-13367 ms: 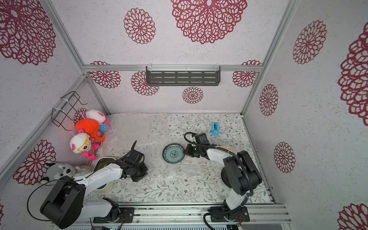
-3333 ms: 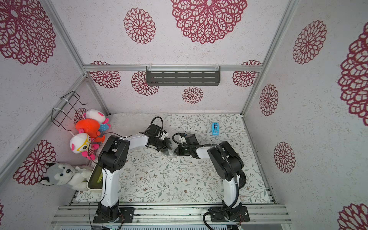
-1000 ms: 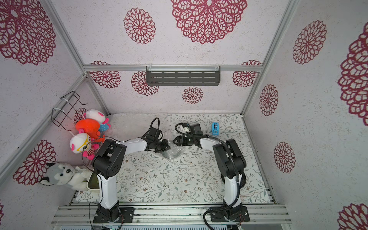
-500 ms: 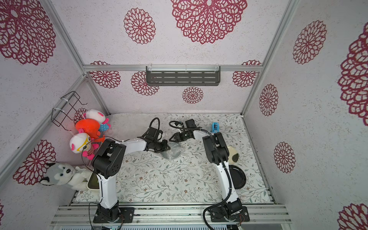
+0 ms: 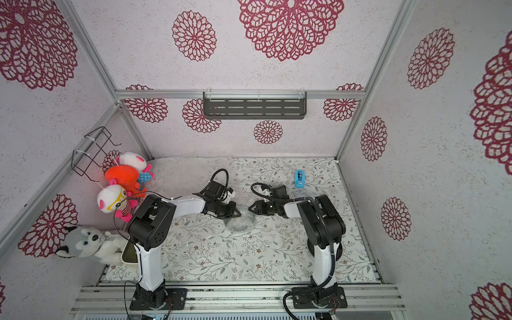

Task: Wrap dinner plates in bubble wrap
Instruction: Wrap the plate in the bubble wrap.

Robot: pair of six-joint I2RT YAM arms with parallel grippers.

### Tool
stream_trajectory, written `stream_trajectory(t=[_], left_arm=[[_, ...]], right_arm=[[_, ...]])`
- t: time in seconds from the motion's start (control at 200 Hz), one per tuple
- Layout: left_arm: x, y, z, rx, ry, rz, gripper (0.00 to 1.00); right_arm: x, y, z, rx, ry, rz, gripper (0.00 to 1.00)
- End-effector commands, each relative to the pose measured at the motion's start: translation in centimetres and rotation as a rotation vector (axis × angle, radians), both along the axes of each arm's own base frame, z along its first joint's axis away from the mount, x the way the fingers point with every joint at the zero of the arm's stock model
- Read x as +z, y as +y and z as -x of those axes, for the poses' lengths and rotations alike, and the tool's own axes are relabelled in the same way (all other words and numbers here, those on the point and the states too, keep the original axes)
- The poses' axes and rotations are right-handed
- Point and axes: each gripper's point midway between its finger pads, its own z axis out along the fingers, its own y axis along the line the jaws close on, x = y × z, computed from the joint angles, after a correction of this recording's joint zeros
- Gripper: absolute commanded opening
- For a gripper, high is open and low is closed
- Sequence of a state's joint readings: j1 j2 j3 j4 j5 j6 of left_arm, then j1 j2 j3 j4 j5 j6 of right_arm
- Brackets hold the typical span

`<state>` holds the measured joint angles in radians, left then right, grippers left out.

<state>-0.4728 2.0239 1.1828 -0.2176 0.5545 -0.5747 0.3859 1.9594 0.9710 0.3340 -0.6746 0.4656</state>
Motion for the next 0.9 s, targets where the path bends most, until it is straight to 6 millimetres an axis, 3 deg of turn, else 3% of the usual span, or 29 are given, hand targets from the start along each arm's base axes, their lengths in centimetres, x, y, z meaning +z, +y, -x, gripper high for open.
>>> stream_trajectory(t=[0.0, 0.115, 0.26, 0.415, 0.565, 0.686, 0.896], left_arm=[[-2.9, 2.0, 1.3, 0.004, 0.069, -0.101, 0.07], [-3.1, 2.2, 1.4, 0.006, 0.073, -0.113, 0.09], [-3.4, 2.6, 1.2, 0.052, 0.089, -0.131, 0.11], [-4.4, 3.1, 1.1, 0.153, 0.141, -0.144, 0.08], [-5.9, 3.0, 2.1, 0.229, 0.215, -0.105, 0.06], [-6.7, 3.2, 3.3, 0.256, 0.244, -0.096, 0.06], [-7.4, 3.0, 3.4, 0.275, 0.262, -0.085, 0.06]], right_arm=[[3.2, 0.6, -4.0, -0.080, -0.118, -0.088, 0.52], [4.2, 1.6, -5.9, -0.068, -0.151, -0.169, 0.49], [5.2, 2.4, -6.4, -0.012, -0.210, -0.179, 0.14], [6.5, 2.2, -4.7, 0.120, -0.364, 0.003, 0.00], [5.4, 3.4, -0.9, 0.388, -0.546, 0.357, 0.00], [2.3, 3.3, 2.2, 0.618, -0.646, 0.611, 0.00], [0.4, 3.3, 5.1, 0.832, -0.963, 0.727, 0.00]])
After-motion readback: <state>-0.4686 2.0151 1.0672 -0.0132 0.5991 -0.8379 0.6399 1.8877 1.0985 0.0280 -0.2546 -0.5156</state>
